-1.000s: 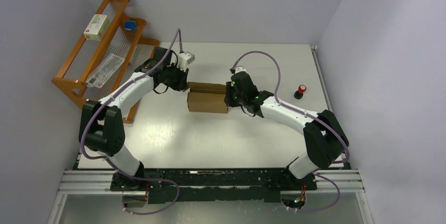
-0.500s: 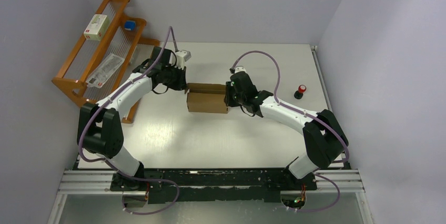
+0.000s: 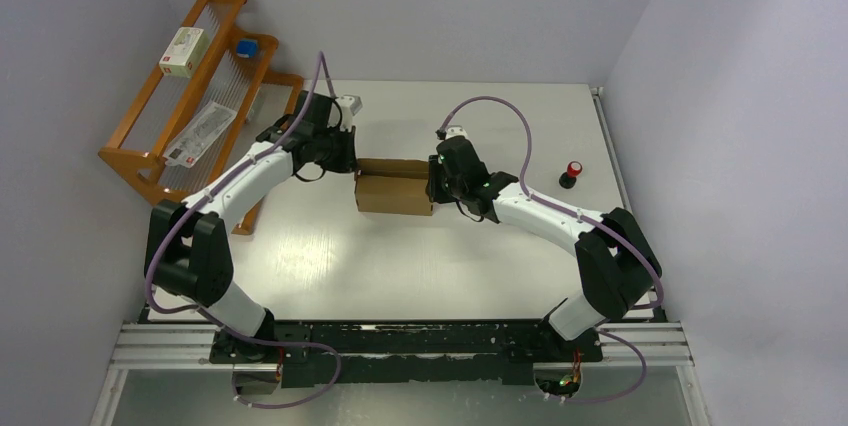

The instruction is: Fold the paper box

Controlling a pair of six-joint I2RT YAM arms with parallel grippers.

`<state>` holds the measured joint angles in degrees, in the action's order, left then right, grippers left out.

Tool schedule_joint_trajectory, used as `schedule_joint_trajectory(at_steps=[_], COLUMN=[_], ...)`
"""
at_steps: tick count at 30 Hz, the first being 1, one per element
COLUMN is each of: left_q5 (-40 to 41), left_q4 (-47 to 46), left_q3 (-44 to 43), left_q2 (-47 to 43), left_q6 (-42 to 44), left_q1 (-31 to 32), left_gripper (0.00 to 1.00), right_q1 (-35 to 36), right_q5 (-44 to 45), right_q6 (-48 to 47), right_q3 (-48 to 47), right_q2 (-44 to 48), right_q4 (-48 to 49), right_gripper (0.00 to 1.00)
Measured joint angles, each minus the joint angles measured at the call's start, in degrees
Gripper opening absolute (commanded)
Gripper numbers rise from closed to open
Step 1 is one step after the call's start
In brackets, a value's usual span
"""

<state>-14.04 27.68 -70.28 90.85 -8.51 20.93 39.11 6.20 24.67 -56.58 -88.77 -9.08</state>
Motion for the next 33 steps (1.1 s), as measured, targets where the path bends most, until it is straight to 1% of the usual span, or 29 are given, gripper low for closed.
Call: schedule_joint_trajectory(at_steps=[6, 12, 20, 24, 33], left_q5=[2.27, 2.51, 4.20, 4.85, 5.53], left_q4=[-0.42, -1.29, -1.29, -2.23, -5.46], left_q3=[1.14, 2.12, 2.19, 3.76, 7.85], left_q2=[-0.22, -0.48, -0.48, -1.01, -3.28], left_q6=[-2.73, -4.81, -5.22, -5.46, -6.03], left_q1=[0.81, 1.11, 1.90, 2.36, 2.95], left_gripper=[0.05, 0.05, 0.05, 0.05, 0.05], right_q1=[0.11, 0.11, 0.13, 0.13, 0.13], right_q5=[0.28, 0.68, 0.90, 1.11, 0.68], right_q6=[0.24, 0.42, 0.39, 0.42, 0.66], right_q3=[0.00, 0.00, 0.00, 0.00, 0.39], right_q2=[-0.02, -0.11, -0.11, -0.09, 0.42], right_q4=[0.00, 0.04, 0.04, 0.07, 0.28], right_gripper=[0.28, 0.28, 0.28, 0.28, 0.37])
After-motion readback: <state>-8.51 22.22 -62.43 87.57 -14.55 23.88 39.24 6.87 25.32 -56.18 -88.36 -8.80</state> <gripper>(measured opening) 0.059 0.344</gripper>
